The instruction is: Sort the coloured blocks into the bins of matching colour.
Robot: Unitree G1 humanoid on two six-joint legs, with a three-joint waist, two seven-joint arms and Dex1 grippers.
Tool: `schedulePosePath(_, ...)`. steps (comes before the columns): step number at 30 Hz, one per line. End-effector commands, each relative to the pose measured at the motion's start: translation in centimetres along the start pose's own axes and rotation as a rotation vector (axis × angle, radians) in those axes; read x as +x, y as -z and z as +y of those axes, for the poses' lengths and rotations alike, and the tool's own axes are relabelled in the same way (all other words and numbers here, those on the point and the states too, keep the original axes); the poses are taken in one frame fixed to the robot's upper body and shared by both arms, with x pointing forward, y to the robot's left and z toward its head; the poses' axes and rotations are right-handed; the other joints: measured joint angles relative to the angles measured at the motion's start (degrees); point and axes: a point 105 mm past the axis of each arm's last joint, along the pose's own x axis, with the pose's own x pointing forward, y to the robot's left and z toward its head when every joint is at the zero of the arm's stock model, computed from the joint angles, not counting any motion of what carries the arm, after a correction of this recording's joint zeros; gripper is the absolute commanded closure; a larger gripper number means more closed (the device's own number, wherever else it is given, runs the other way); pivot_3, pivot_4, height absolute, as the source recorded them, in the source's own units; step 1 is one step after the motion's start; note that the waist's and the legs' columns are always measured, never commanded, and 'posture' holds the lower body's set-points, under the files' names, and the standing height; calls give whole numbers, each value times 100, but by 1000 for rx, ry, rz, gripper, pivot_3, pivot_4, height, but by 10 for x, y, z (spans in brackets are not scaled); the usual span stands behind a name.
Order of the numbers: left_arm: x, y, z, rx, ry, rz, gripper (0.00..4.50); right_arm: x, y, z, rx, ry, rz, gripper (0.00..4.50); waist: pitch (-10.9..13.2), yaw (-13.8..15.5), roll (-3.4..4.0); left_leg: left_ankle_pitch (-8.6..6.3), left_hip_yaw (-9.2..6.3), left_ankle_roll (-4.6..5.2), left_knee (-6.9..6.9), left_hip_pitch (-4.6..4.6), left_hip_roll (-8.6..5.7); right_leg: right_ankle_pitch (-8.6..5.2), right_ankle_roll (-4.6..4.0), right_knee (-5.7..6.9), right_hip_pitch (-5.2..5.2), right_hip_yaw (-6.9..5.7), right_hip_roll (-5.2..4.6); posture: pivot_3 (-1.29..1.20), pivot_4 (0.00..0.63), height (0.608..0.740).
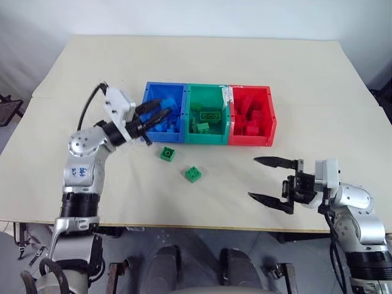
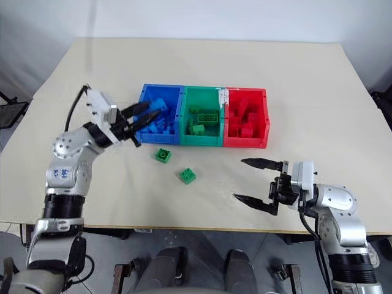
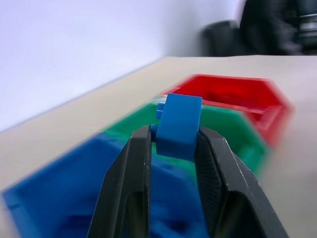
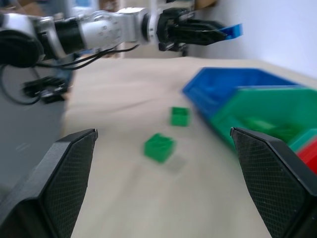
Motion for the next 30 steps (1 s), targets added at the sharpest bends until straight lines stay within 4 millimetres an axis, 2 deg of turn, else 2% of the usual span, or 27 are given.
schedulePosePath(1,13,10,31,10,-172,76,3613,-9,-17,-24,-58,170,-69,0,2,-2,-4,0,0,0,1,0,-1,1,2,1,0,0,0,0,150,740)
schedulePosePath(5,18,20,35,-6,-193,132,3613,-15,-16,-28,-73,212,-60,0,2,-17,-5,1,4,2,-9,-2,-1,2,4,4,-2,0,0,0,150,740)
schedulePosePath(7,15,22,35,-18,-192,145,2880,-16,-14,-29,-74,224,-57,0,3,-35,-6,-1,13,3,-14,-5,0,2,4,3,-10,2,0,0,150,740)
schedulePosePath(11,3,15,29,-6,-138,122,1767,-17,-14,-30,-76,234,-57,0,4,-41,-7,-1,15,2,-14,-11,2,2,4,3,-19,2,0,0,150,740)
schedulePosePath(12,-6,15,28,1,-119,129,1497,-17,-13,-30,-75,234,-55,0,4,-43,-7,-1,16,2,-13,-11,2,2,4,4,-18,2,0,0,150,740)
schedulePosePath(13,-13,15,26,7,-105,136,1497,-17,-13,-30,-75,233,-53,0,4,-56,-7,-1,16,2,-12,-10,2,2,4,4,-18,2,0,0,150,740)
schedulePosePath(17,-58,9,19,52,-45,147,1497,-17,-11,-30,-70,201,-41,0,4,-120,-7,-2,18,1,-15,-8,6,2,3,4,-18,4,0,0,150,740)
schedulePosePath(20,-93,1,4,146,51,144,1497,-17,-9,-26,-68,141,-20,0,4,-171,-7,-7,18,-2,-19,-8,10,2,3,1,-19,6,0,0,150,740)
schedulePosePath(22,-123,13,-7,195,111,231,1136,-18,-6,-22,-78,93,7,0,4,-169,-6,-9,19,-3,-17,-8,13,1,1,-1,-18,5,0,0,150,740)
schedulePosePath(26,-190,46,-24,123,171,438,16,-29,5,-20,-97,7,102,0,3,-174,-5,-19,30,3,-17,1,18,-1,-2,-25,-15,10,-1,0,150,740)
schedulePosePath(28,-215,56,-24,106,136,500,16,-35,9,-23,-113,-18,138,0,4,-166,-5,-25,36,7,-15,1,21,-2,-4,-26,-17,10,-1,0,150,740)
schedulePosePath(30,-226,59,-24,122,104,516,16,-38,9,-28,-116,-17,137,0,4,-143,-6,-33,37,14,-14,1,25,-2,-5,-26,-17,9,-1,0,150,740)
